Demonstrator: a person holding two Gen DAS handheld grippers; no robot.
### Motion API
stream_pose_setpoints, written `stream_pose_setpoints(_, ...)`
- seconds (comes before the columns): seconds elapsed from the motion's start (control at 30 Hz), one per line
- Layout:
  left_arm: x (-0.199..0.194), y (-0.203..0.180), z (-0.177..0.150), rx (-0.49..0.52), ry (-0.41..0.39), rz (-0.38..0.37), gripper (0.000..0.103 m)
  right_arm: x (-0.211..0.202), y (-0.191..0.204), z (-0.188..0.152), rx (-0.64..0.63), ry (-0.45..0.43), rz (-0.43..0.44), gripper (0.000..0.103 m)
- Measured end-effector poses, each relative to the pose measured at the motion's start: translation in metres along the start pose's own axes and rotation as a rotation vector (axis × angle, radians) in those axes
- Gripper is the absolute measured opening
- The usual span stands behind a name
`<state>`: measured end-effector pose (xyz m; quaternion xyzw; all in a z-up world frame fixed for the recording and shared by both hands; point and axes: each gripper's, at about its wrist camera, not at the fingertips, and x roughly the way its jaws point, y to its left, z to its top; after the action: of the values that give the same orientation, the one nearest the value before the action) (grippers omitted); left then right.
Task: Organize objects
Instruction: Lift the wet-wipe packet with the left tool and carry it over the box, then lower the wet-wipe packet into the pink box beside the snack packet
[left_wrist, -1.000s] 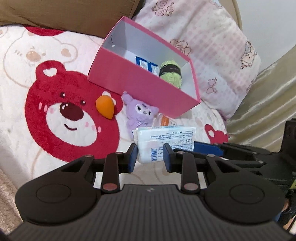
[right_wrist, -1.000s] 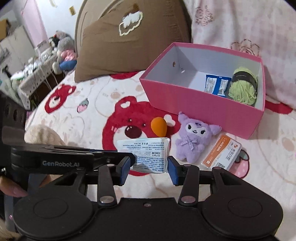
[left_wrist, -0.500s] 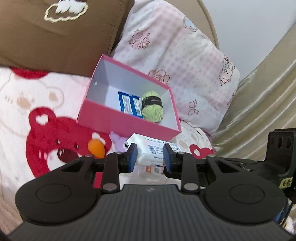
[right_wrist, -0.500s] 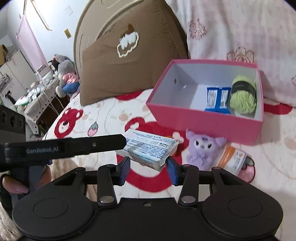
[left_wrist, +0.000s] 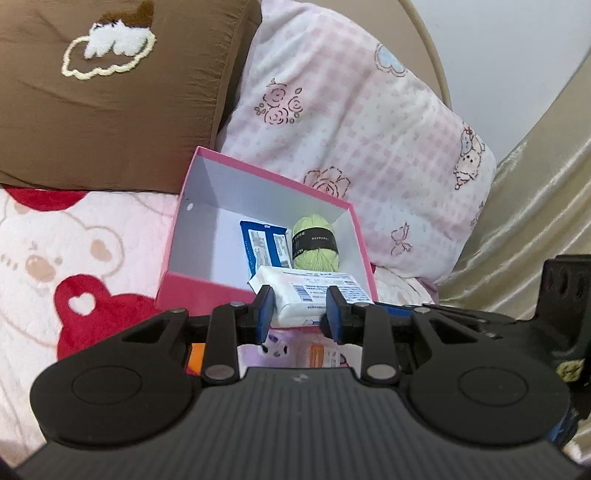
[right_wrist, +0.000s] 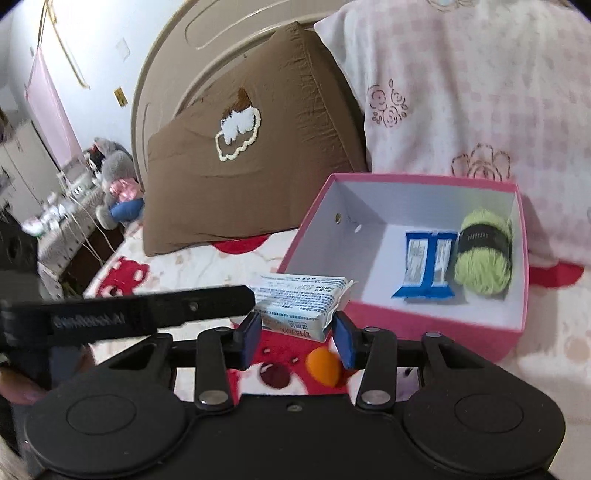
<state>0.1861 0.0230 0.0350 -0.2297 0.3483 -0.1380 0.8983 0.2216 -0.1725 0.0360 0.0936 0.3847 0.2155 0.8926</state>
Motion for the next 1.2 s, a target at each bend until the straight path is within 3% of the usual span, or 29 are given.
stream_pose_setpoints(0.3,0.067,0.000,0.048,0.049,0.029,0.077,0.028,0.050,-0.027,0.037,-0.015,-0.018,-0.069,0.046)
stream_pose_setpoints(0.47,0.117,0.014,0.066,0.055,0.095,0.141,0.028,0.089,-0.043,0.055,-0.062,0.025,-0.124,0.046)
stream_pose_setpoints(0.63,0.155,0.032,0.063,0.057,0.161,0.178,0.028,0.133,-0.058,0.057,-0.106,0.087,-0.146,0.046)
stream_pose_setpoints(0.93,0.177,0.045,0.060,0.171,0.169,0.229,0.029,0.176,-0.071,0.045,-0.113,0.128,-0.146,0.046)
stream_pose_setpoints(1.2,0.183,0.034,0.056,0.280,0.161,0.257,0.028,0.188,-0.074,0.039,-0.121,0.141,-0.148,0.045)
